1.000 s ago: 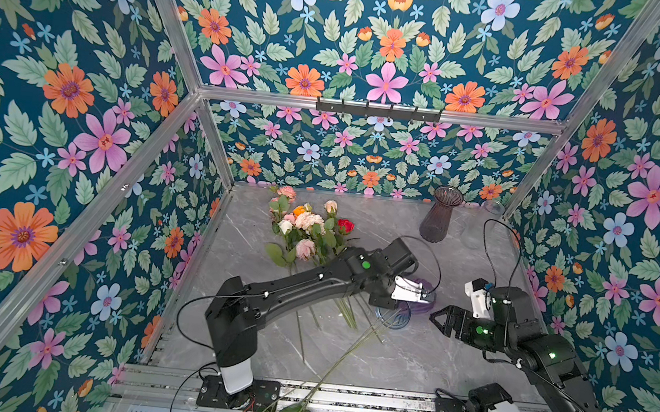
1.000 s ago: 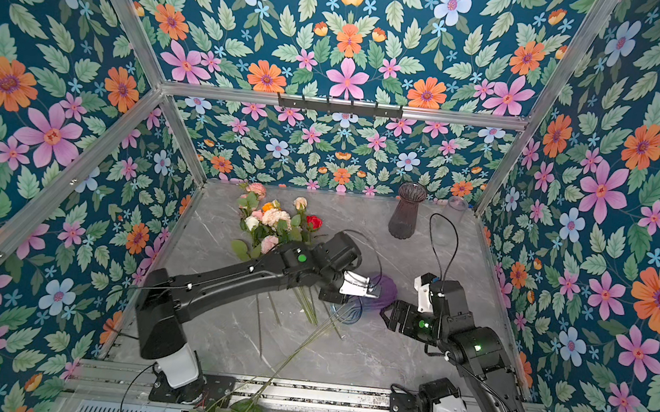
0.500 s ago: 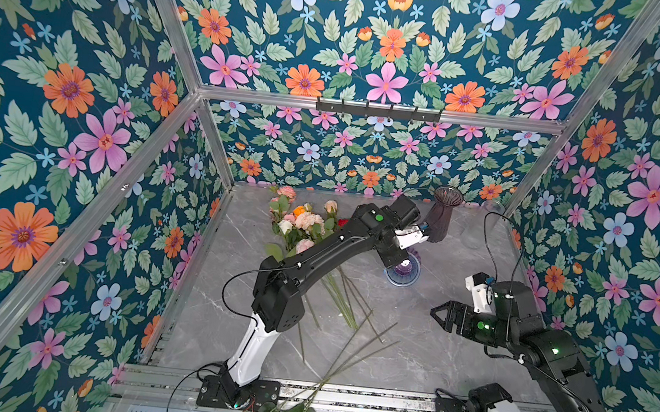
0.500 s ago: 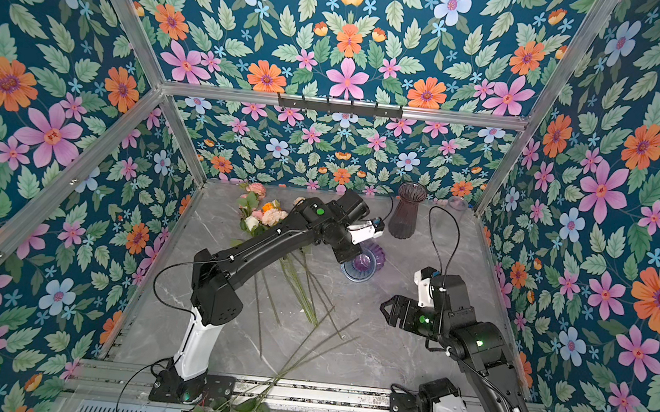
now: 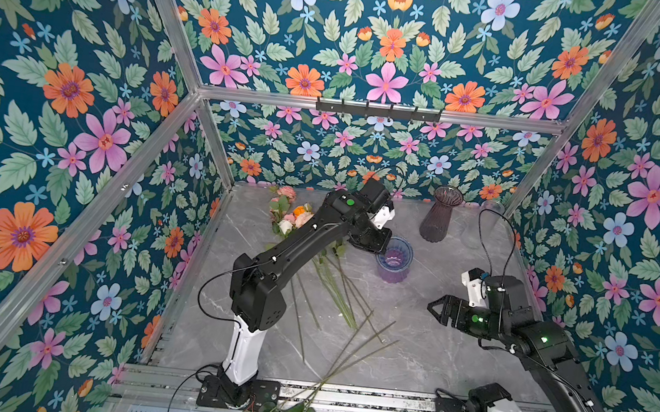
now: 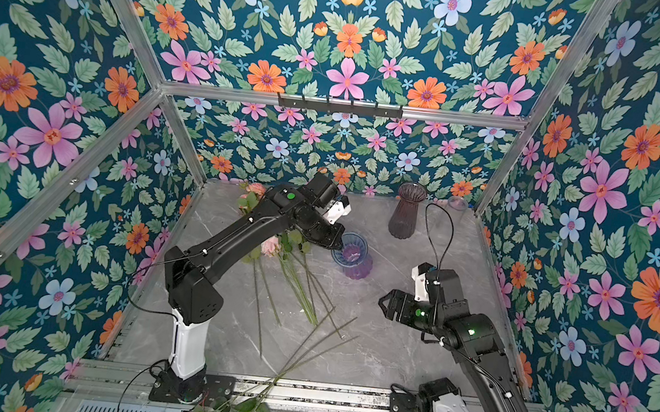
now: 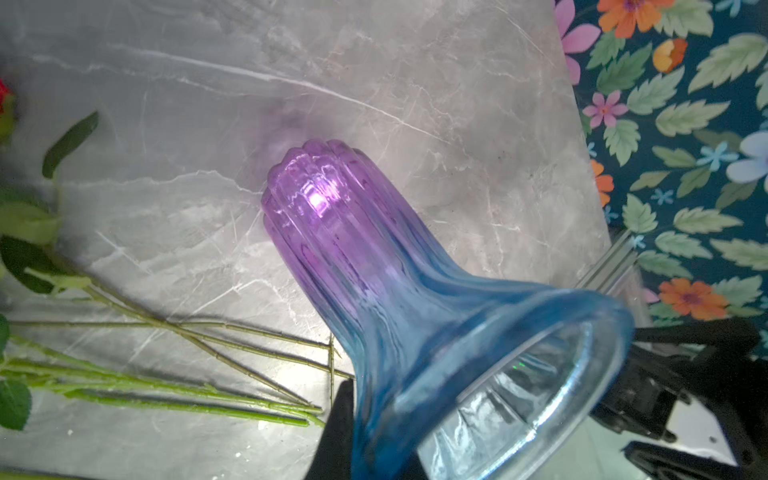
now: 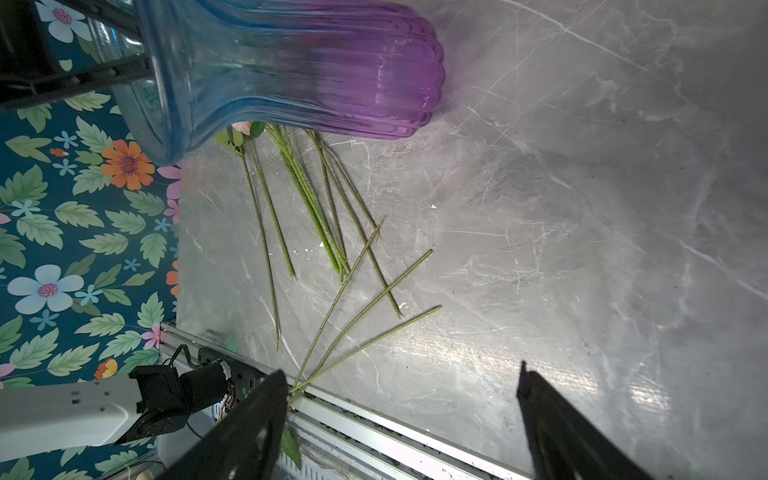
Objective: Arrange the flowers into the vase
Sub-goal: 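Lift and tilt the vase upright with the left gripper, setting it down, then open the left gripper off the vase while the right reaches to the blue rose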
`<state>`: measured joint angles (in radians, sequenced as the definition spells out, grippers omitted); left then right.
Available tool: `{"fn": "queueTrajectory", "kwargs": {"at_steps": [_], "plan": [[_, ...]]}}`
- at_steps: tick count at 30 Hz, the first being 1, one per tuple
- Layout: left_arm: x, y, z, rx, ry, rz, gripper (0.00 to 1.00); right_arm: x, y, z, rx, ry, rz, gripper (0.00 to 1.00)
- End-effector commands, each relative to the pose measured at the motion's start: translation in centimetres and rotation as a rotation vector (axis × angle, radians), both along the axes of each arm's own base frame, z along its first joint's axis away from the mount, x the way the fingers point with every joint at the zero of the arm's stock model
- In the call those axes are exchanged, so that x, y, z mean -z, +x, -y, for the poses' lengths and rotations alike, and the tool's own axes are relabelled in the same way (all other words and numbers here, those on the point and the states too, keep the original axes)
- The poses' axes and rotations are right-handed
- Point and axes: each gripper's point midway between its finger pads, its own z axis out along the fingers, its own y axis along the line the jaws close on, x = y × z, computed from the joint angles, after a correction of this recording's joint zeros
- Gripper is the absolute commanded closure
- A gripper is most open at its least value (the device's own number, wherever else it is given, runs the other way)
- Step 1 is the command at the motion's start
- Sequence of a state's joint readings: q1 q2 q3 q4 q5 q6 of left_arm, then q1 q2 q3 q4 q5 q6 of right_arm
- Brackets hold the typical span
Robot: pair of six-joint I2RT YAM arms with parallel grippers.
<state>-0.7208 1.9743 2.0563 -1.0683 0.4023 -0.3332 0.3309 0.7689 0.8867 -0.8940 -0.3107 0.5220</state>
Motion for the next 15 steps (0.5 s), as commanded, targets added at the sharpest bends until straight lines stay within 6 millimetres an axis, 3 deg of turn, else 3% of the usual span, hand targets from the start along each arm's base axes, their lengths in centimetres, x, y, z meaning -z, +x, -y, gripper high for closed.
{"fn": "queueTrajectory", "kwargs": {"at_steps": [1, 12, 15], "plan": [[-2.0, -0.4, 1.5, -0.039, -0.130, -0.056, 1.00, -0.2, 0.2, -0.1, 0.007, 0.017, 0.015, 0.12], [0.1, -2.0, 0.5, -0.073, -0.054, -0.200, 1.00, 1.5, 0.0, 0.1, 0.021, 0.017, 0.019, 0.12], [0.5, -2.1, 0.2, -0.087, -0.032, -0.218, 0.95, 1.7, 0.0, 0.3, 0.020, 0.006, 0.026, 0.12]]}}
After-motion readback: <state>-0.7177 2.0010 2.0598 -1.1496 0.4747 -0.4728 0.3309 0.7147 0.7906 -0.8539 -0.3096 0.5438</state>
